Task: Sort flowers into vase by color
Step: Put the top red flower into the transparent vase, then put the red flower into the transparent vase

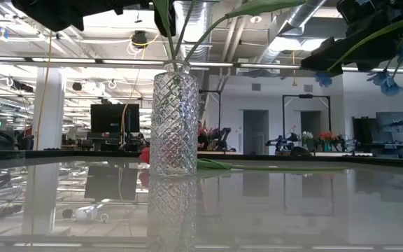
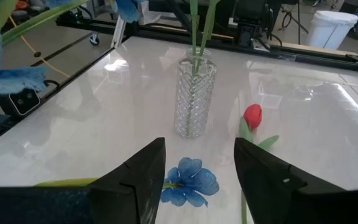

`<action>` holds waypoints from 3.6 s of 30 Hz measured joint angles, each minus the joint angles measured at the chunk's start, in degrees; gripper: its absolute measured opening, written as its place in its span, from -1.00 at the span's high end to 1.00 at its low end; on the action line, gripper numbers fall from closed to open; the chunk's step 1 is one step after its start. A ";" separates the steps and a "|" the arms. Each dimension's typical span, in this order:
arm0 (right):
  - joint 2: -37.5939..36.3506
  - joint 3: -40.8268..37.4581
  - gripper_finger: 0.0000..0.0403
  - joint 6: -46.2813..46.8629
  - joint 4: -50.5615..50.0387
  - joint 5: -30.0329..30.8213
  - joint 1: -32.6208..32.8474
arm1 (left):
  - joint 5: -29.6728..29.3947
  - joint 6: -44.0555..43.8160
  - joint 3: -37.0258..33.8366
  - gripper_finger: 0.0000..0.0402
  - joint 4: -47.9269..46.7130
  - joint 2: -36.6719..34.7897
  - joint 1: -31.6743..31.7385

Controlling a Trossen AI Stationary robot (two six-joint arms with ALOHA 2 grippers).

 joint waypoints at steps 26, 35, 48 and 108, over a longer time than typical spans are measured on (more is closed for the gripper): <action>-0.02 0.00 -0.07 0.36 0.35 0.02 0.00 | -8.99 3.15 0.02 1.00 4.83 7.45 -3.99; -0.02 0.00 -0.07 0.36 0.13 0.02 0.00 | -9.26 3.55 0.02 1.00 -2.77 5.06 -4.61; -0.02 0.00 -0.07 -0.99 0.09 0.02 0.00 | -13.09 5.87 0.02 1.00 -13.52 1.38 -6.11; 0.00 9.17 -0.07 15.43 -3.14 4.96 0.02 | -16.39 10.56 -16.81 0.85 -23.00 -15.60 -2.41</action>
